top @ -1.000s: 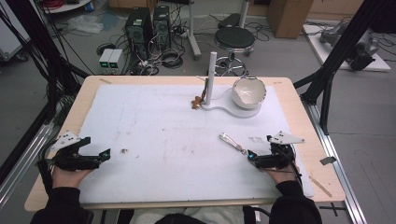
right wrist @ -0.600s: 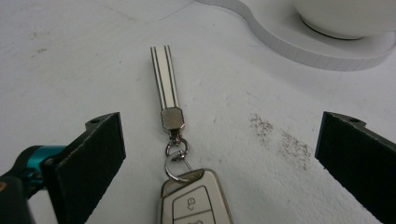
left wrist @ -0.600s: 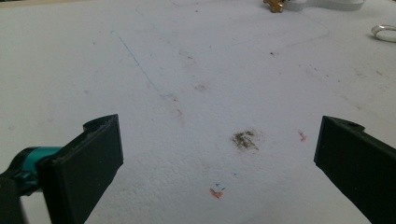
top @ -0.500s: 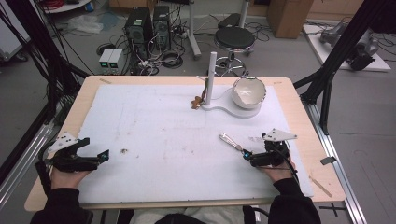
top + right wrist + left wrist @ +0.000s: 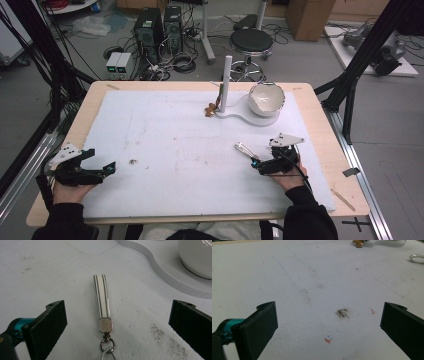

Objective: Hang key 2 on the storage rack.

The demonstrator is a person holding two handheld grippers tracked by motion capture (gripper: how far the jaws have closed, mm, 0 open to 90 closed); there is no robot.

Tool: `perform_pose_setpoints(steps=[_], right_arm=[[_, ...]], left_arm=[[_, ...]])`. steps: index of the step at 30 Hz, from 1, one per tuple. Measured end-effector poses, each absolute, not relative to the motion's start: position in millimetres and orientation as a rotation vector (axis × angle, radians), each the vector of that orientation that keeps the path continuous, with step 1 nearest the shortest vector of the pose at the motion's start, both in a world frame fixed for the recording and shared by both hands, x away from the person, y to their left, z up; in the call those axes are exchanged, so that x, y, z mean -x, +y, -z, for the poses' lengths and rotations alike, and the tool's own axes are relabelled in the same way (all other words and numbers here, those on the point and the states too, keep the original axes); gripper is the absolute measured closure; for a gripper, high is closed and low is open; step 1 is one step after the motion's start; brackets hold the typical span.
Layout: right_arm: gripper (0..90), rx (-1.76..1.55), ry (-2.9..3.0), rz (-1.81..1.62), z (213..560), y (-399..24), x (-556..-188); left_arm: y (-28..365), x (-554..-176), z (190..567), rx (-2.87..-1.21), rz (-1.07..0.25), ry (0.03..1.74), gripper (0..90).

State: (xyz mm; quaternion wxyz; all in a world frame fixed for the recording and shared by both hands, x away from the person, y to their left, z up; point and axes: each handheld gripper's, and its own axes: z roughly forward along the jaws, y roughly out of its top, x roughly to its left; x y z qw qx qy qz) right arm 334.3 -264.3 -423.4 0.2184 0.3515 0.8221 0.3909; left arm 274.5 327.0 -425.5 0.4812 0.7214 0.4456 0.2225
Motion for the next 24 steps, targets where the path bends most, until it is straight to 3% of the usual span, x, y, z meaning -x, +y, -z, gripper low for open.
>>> perform_pose_setpoints(steps=[20,24], right_arm=[[6.7,-0.836,2.437,-0.979,429.2,-217.8,-372.2],[22.3,-0.821,2.503,-0.955,431.0,-211.7,-380.5]], left_arm=[[326.6,-274.9,427.1,-1.778,-0.53,1.075,1.7],[326.9,-275.3,427.2,-1.781,-0.529,1.073,1.7]])
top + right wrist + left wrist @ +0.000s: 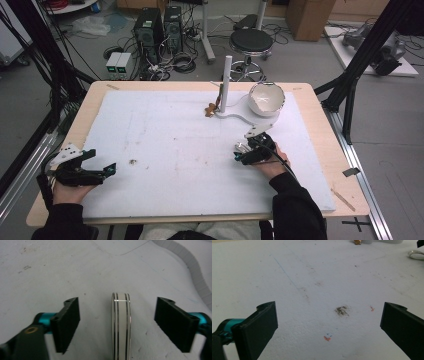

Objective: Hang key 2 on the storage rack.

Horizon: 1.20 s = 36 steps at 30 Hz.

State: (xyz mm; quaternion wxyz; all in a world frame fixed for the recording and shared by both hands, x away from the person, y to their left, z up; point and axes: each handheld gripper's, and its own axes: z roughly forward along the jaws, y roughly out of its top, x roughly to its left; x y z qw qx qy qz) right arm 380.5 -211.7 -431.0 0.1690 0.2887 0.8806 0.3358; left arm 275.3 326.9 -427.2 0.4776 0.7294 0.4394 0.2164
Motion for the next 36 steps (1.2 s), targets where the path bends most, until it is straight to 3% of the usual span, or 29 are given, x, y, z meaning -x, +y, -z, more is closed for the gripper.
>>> perform_pose_setpoints(steps=[1,4,5,6,7,8,21,36], right_arm=[[22.3,-0.821,2.503,-0.955,431.0,-211.7,-380.5],[46.6,-0.935,2.534,-0.889,430.9,-206.1,-388.7],[46.6,-0.935,2.534,-0.889,430.9,-206.1,-388.7],[64.1,-0.925,2.555,-0.819,431.7,-202.4,-388.8],[64.1,-0.925,2.555,-0.819,431.7,-202.4,-388.8],[72.9,-0.912,2.57,-0.804,430.9,-199.5,-386.7],[74.0,-1.03,2.339,-0.968,395.9,-224.0,-370.2],[74.1,-1.145,2.272,-1.103,355.4,-238.5,-383.1]], left_arm=[[326.9,-275.3,427.2,-1.781,-0.529,1.073,1.7],[327.2,-276.0,427.4,-1.782,-0.526,1.07,1.7],[327.2,-276.0,427.4,-1.782,-0.526,1.07,1.7],[326.7,-276.0,427.5,-1.784,-0.526,1.068,1.7],[326.7,-276.0,427.5,-1.784,-0.526,1.068,1.7],[326.1,-275.3,427.1,-1.786,-0.528,1.063,1.7],[324.5,-279.8,426.3,-1.775,-0.536,1.035,1.7],[322.5,-275.6,425.5,-1.747,-0.514,0.949,1.7]])
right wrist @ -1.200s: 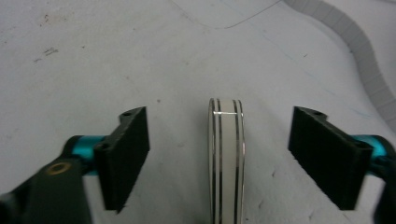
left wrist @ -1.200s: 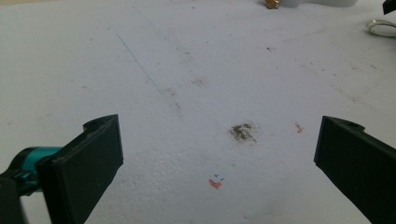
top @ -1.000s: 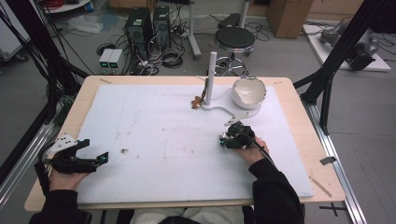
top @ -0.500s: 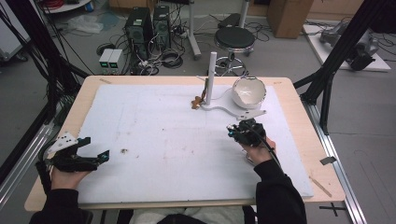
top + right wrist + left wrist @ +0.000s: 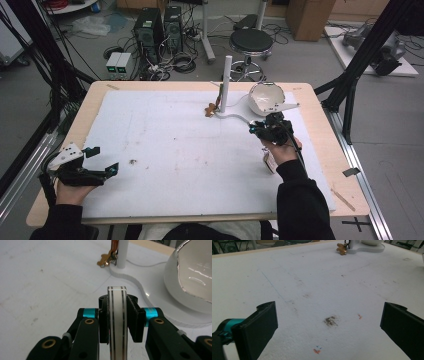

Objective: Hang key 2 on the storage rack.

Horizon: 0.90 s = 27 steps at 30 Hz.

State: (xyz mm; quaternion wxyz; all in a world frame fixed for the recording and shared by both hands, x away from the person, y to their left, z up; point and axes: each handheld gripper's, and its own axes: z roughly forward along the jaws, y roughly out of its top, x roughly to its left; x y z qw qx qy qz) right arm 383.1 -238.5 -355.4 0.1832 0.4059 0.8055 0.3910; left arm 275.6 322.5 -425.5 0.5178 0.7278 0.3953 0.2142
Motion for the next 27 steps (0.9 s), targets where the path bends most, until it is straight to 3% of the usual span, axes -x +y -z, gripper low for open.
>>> perform_pose_setpoints(steps=[27], right_arm=[[74.0,-1.02,2.232,-1.239,268.4,-194.2,-418.4]], left_arm=[[321.7,-280.2,427.2,-1.747,-0.499,0.925,1.7]])
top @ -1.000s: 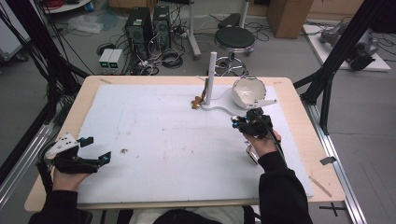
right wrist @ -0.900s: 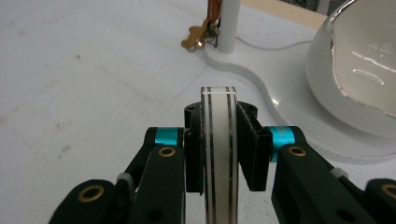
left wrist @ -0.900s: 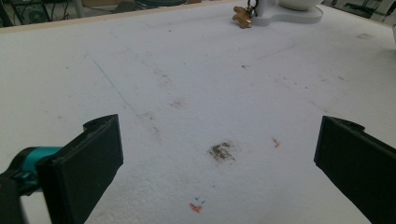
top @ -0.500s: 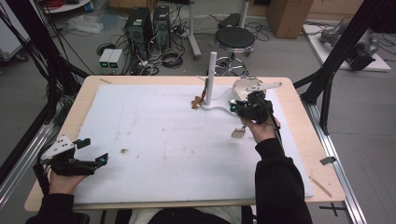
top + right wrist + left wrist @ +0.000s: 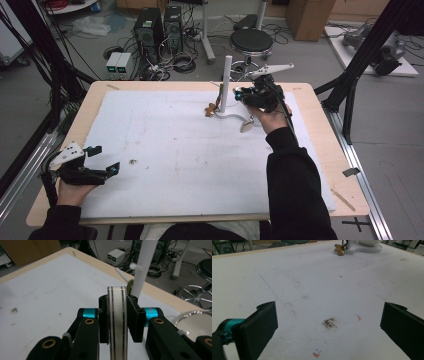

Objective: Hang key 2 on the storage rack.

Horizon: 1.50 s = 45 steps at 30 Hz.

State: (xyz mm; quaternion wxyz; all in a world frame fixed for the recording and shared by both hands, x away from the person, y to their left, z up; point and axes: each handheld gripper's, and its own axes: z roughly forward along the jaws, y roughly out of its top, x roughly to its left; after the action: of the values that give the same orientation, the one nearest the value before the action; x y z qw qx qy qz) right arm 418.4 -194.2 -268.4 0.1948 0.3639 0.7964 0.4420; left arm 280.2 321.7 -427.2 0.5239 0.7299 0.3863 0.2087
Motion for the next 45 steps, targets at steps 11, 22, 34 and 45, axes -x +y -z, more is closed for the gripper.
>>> perform_pose_setpoints(steps=[11,22,34,45], right_arm=[[73.9,-0.968,2.234,-1.255,246.7,-176.5,-448.7],[74.1,-0.948,2.221,-1.24,225.8,-164.4,-478.3],[74.2,-0.943,2.176,-1.231,217.0,-156.6,-486.8],[74.2,-0.926,2.125,-1.217,189.6,-151.1,-494.1]], left_arm=[[319.9,-283.3,427.4,-1.742,-0.498,0.916,1.7],[319.9,-284.2,428.3,-1.752,-0.493,0.914,1.7],[319.8,-282.1,427.3,-1.754,-0.498,0.915,1.7],[319.7,-282.8,427.9,-1.755,-0.494,0.916,1.7]])
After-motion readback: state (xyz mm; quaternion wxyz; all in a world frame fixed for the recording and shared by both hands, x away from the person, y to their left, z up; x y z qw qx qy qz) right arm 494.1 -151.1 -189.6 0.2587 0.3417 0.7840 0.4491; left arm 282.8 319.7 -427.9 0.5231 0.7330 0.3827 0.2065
